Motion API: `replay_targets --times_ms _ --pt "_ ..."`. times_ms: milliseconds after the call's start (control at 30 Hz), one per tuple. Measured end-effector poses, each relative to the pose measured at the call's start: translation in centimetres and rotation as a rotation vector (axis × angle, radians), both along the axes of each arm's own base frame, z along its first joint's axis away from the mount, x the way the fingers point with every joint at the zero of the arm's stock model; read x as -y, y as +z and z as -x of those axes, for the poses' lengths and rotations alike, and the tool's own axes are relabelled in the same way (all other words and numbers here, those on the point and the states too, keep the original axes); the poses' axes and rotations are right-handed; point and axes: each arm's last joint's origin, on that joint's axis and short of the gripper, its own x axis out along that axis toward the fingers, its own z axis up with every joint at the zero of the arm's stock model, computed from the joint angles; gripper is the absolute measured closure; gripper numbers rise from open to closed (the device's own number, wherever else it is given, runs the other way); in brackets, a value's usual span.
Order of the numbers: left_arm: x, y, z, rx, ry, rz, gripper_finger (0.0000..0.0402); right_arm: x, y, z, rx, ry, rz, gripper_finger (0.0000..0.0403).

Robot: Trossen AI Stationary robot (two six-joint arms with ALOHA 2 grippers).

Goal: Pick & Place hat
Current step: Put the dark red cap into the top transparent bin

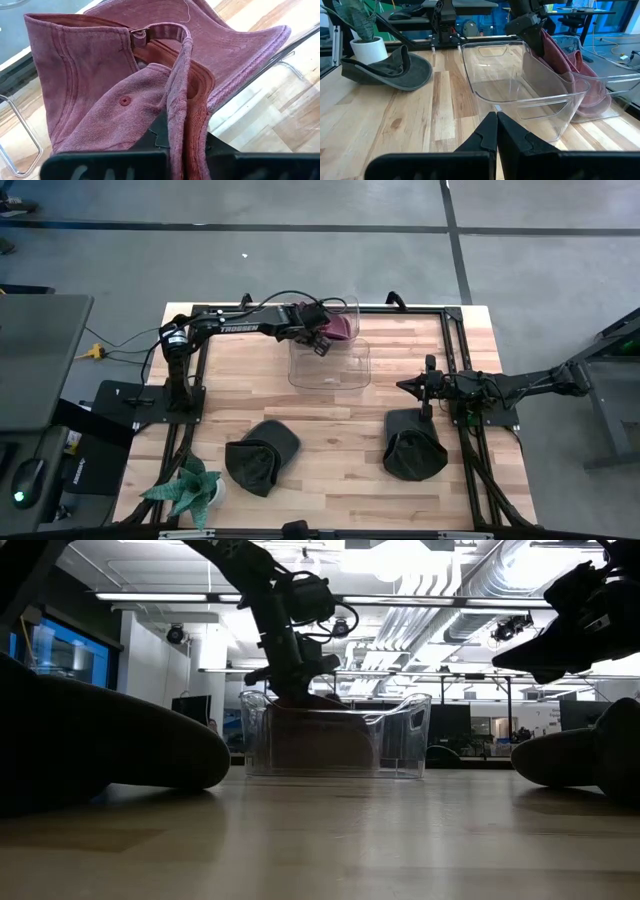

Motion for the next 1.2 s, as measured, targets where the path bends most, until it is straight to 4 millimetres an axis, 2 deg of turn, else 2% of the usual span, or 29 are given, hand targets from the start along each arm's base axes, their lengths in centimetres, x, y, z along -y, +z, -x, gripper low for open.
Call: replay_targets --times_ms 167,500,633,900,1200 --pt "0.0 0.0 0.0 0.001 -0.001 0.000 0.0357 0.0 0.0 0.0 0.000 0.000 0.000 0.0402" --pt "-0.1 0.1 -0.2 0.014 -0.008 -0.025 0.0215 0.0 0.0 0.0 0.000 0.000 0.000 0.0402" --pt "-0.5 1.5 -0.5 0.006 -0.002 -0.111 0.0181 0.0 0.0 0.0 0.000 0.000 0.000 0.0402" --pt "-0.8 4.2 -1.1 0.008 -0.032 -0.215 0.0168 0.0 0.0 0.0 0.000 0.000 0.000 0.0402" --pt "-0.3 4.0 -1.1 -0.014 -0.040 -0.213 0.0168 0.0 0.0 0.0 0.000 0.000 0.000 0.0402"
